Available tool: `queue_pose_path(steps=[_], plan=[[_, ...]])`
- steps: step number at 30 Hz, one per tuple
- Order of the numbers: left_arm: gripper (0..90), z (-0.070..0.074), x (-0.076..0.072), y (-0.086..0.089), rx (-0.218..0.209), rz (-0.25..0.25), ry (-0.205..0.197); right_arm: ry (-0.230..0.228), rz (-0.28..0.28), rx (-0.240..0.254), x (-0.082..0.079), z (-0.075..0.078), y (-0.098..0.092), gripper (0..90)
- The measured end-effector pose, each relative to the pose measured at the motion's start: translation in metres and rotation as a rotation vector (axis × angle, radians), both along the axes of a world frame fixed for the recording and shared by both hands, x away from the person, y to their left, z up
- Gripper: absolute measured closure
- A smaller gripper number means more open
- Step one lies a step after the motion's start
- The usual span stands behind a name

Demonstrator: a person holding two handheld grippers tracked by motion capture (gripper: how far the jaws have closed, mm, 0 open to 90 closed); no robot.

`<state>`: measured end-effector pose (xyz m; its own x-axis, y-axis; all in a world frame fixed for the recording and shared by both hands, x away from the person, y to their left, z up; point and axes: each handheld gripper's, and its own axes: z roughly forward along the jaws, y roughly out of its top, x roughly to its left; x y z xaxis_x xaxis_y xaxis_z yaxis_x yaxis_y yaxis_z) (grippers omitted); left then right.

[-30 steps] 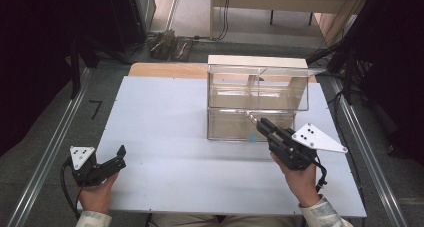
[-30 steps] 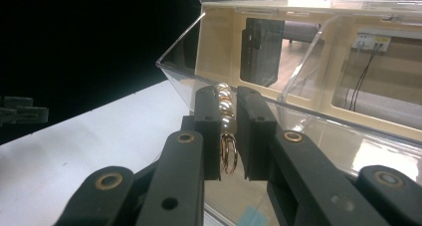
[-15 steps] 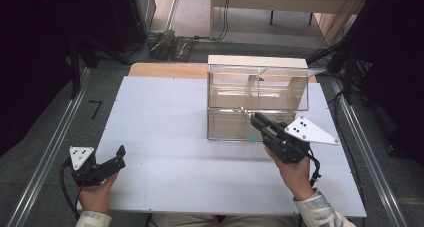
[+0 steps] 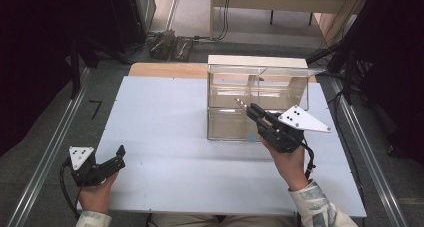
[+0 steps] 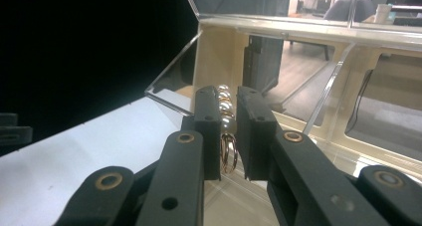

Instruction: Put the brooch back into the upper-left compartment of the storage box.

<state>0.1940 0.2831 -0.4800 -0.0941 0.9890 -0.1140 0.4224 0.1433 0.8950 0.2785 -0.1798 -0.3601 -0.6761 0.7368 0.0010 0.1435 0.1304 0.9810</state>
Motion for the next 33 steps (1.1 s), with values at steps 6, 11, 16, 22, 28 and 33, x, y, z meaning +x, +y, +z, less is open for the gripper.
queue_pose_path(steps=[6, 11, 16, 22, 28, 33], plan=[[1.3, 0.000, 0.000, 0.000, -0.002, 0.001, 0.000, 0.006, -0.014, 0.001, 0.009, 0.002, 0.003, 78.6], [1.3, 0.000, 0.000, 0.000, -0.001, 0.001, 0.000, 0.005, -0.019, -0.002, 0.016, 0.005, 0.007, 78.6], [1.3, 0.000, 0.000, 0.000, -0.003, 0.001, -0.003, 0.014, -0.027, -0.010, 0.024, 0.007, 0.013, 78.6], [1.3, 0.000, 0.000, 0.001, -0.006, 0.000, -0.005, 0.023, -0.046, -0.012, 0.032, 0.007, 0.019, 78.6], [1.3, 0.000, 0.000, 0.001, -0.007, -0.001, -0.005, 0.034, -0.052, -0.011, 0.035, 0.007, 0.022, 78.6], [1.3, 0.000, 0.000, 0.001, -0.006, -0.001, -0.004, 0.038, -0.055, -0.018, 0.038, 0.006, 0.022, 78.3]])
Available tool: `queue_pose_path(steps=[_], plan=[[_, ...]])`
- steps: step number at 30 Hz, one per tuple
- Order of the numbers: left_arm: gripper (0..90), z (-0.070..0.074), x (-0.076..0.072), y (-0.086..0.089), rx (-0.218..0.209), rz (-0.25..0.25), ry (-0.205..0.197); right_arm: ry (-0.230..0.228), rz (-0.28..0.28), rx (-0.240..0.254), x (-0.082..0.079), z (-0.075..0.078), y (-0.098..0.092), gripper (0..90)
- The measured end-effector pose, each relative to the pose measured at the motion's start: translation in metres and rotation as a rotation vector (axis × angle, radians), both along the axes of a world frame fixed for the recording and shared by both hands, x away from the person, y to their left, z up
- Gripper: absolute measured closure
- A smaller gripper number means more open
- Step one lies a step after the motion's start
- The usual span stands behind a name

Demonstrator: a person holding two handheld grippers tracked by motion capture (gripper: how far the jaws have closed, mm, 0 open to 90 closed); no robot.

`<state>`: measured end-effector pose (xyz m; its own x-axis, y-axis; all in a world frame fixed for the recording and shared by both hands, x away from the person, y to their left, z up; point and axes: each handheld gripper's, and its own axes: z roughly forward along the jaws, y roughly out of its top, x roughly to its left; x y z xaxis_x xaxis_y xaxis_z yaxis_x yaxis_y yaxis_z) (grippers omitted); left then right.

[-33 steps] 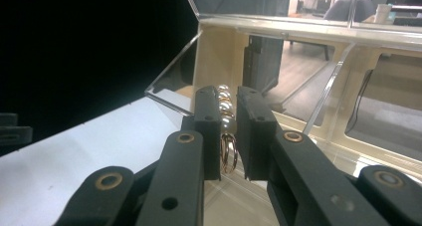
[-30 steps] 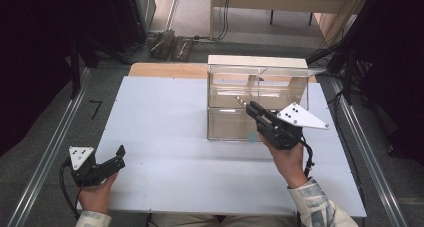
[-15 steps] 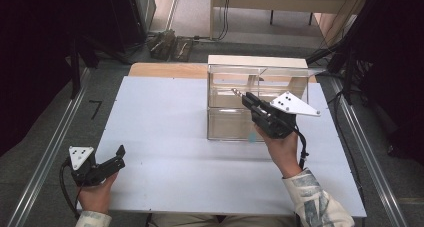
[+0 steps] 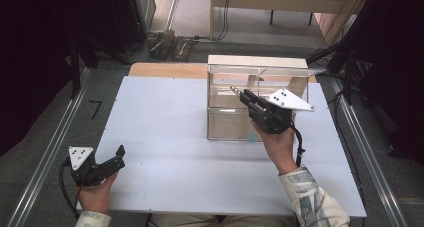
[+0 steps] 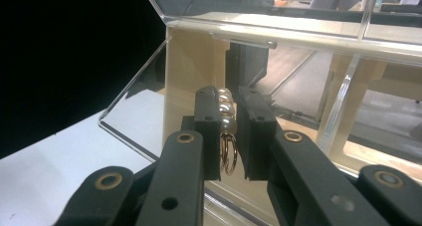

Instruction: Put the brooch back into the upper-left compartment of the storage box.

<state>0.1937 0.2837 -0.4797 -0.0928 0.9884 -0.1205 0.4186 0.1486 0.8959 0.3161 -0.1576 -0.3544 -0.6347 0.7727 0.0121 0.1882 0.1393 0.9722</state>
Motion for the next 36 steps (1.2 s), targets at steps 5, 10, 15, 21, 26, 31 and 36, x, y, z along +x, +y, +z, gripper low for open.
queue_pose_path(steps=[5, 10, 15, 21, 26, 31, 36], plan=[[1.3, 0.000, 0.000, 0.000, 0.001, -0.001, 0.001, 0.023, 0.008, 0.002, 0.003, -0.001, 0.001, 66.9], [1.3, 0.000, 0.000, 0.000, 0.000, -0.001, 0.001, 0.035, 0.063, 0.011, 0.001, -0.002, 0.003, 53.1], [1.3, 0.000, 0.000, 0.000, 0.001, -0.001, 0.000, 0.028, 0.069, 0.015, -0.001, -0.001, 0.003, 49.9], [1.3, 0.000, 0.000, 0.000, -0.001, -0.002, -0.001, 0.021, 0.080, 0.002, -0.004, -0.001, 0.003, 44.6], [1.3, 0.000, 0.000, 0.000, 0.000, -0.002, 0.000, 0.017, 0.081, -0.009, -0.007, -0.002, 0.003, 34.6], [1.3, 0.000, 0.000, 0.000, 0.000, 0.000, 0.000, 0.008, 0.076, -0.012, -0.014, -0.001, 0.000, 30.2], [1.3, 0.000, 0.000, -0.001, 0.001, -0.002, 0.001, -0.002, 0.057, -0.011, -0.022, -0.007, -0.007, 20.9]])
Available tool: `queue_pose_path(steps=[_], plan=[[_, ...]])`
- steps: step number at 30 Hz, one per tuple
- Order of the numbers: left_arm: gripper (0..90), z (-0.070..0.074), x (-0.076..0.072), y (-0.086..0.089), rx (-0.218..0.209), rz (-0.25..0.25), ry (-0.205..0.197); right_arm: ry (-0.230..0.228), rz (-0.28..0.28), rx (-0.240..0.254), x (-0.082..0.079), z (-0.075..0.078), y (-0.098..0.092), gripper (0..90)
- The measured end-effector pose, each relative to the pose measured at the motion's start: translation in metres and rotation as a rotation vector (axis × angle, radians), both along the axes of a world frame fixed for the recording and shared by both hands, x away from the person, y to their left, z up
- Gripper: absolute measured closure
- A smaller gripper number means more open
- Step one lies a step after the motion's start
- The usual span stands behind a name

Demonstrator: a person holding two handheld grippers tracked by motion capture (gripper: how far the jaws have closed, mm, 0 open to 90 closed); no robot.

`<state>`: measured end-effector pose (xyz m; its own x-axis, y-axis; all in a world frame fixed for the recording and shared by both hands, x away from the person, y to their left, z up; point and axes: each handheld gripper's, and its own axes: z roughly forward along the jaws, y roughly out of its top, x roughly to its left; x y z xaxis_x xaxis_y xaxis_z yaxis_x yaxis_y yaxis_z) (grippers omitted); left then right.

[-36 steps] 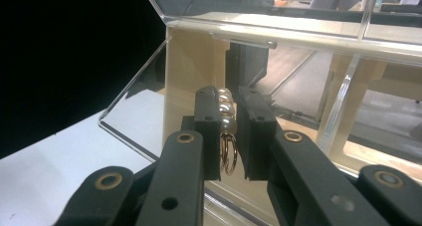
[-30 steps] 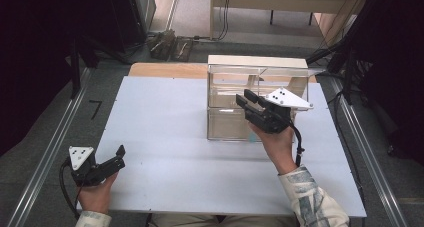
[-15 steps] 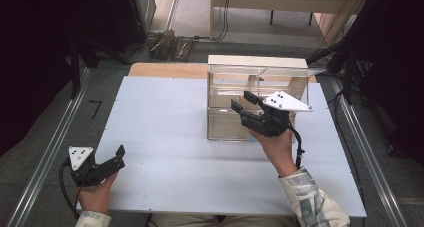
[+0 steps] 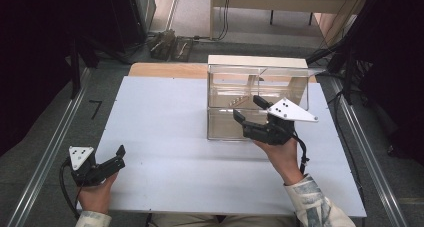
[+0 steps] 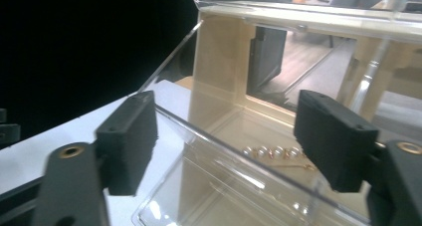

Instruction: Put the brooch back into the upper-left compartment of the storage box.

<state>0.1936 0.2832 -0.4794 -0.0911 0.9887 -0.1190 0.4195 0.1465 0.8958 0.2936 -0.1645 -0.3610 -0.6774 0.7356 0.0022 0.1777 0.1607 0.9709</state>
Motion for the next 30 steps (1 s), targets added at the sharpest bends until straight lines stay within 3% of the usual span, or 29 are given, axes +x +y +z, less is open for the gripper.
queue_pose_path(steps=[8, 17, 24, 30], plan=[[1.3, 0.000, 0.000, 0.000, 0.002, 0.002, -0.004, -0.010, -0.009, 0.012, -0.018, -0.005, -0.017, 18.0], [1.3, 0.000, -0.001, 0.000, 0.002, 0.001, -0.005, -0.010, -0.012, 0.042, -0.038, -0.016, -0.052, 13.8], [1.3, 0.000, 0.000, -0.001, 0.005, -0.003, -0.004, 0.029, -0.088, 0.042, -0.050, -0.036, -0.091, 12.9], [1.3, 0.000, 0.001, -0.002, 0.005, -0.005, -0.002, 0.055, -0.169, 0.014, -0.057, -0.053, -0.117, 12.9]])
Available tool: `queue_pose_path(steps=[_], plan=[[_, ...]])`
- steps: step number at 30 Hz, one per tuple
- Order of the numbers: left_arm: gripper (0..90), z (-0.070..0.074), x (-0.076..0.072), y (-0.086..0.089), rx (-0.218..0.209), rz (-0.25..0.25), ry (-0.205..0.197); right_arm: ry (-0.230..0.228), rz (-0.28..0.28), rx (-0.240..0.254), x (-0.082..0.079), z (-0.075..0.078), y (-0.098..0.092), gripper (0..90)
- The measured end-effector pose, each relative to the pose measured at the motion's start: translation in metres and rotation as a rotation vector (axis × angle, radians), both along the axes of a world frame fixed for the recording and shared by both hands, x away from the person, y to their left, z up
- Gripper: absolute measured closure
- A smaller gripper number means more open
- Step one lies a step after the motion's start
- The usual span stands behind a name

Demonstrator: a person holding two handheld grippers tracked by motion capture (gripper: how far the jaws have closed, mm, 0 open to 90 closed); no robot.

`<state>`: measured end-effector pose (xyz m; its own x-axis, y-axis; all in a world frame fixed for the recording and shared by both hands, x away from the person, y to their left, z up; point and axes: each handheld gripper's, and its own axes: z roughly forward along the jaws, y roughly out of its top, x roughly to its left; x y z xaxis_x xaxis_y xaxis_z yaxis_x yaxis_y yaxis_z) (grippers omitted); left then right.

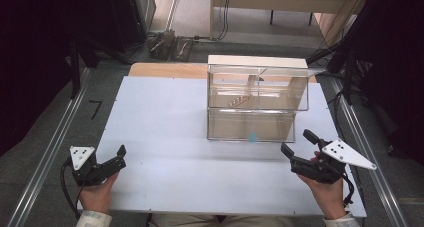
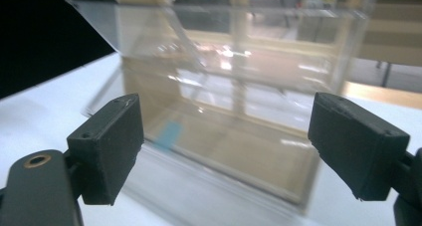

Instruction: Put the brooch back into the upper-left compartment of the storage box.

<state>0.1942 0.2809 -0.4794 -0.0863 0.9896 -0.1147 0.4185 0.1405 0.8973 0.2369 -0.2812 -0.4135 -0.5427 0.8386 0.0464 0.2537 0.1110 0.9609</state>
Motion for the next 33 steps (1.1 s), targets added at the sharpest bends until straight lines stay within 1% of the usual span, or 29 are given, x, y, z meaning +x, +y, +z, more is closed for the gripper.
queue_pose_path(steps=[2, 3, 4, 5, 10, 14, 16, 19, 20, 21, 23, 27, 33], plan=[[1.3, 0.000, 0.000, 0.000, 0.000, 0.000, -0.001, 0.006, -0.022, -0.016, -0.002, -0.005, -0.007, 12.9], [1.3, 0.000, 0.000, 0.001, -0.001, 0.000, -0.002, 0.019, -0.032, -0.019, -0.003, -0.009, -0.011, 12.9], [1.3, 0.000, 0.000, 0.001, -0.001, 0.001, -0.002, 0.021, -0.039, -0.028, -0.003, -0.011, -0.013, 12.9], [1.3, 0.000, 0.000, 0.001, -0.002, 0.001, -0.002, 0.036, -0.058, -0.037, -0.004, -0.014, -0.017, 12.9], [1.3, 0.000, 0.000, 0.000, 0.000, -0.001, -0.002, 0.072, -0.106, -0.051, -0.007, -0.024, -0.032, 12.9], [1.3, 0.000, 0.000, 0.000, 0.000, 0.000, -0.002, 0.089, -0.137, -0.066, -0.007, -0.031, -0.041, 12.9], [1.3, 0.000, 0.000, 0.000, -0.002, 0.001, -0.005, 0.105, -0.160, -0.064, -0.007, -0.033, -0.046, 12.9], [1.3, 0.000, 0.000, 0.000, -0.001, 0.002, -0.006, 0.117, -0.184, -0.068, -0.006, -0.037, -0.054, 12.9], [1.3, 0.000, 0.000, 0.001, -0.001, 0.001, -0.005, 0.115, -0.188, -0.077, -0.006, -0.038, -0.056, 12.9], [1.3, 0.000, 0.000, 0.001, -0.001, 0.001, -0.006, 0.124, -0.194, -0.073, -0.006, -0.039, -0.057, 12.9], [1.3, 0.000, -0.001, 0.001, 0.000, 0.000, -0.005, 0.133, -0.206, -0.080, -0.006, -0.042, -0.060, 12.9], [1.3, 0.000, -0.001, 0.000, 0.000, -0.002, -0.005, 0.145, -0.219, -0.086, -0.007, -0.045, -0.064, 12.9], [1.3, 0.000, 0.000, 0.000, -0.003, -0.001, -0.007, 0.152, -0.250, -0.103, -0.005, -0.049, -0.071, 12.9]])
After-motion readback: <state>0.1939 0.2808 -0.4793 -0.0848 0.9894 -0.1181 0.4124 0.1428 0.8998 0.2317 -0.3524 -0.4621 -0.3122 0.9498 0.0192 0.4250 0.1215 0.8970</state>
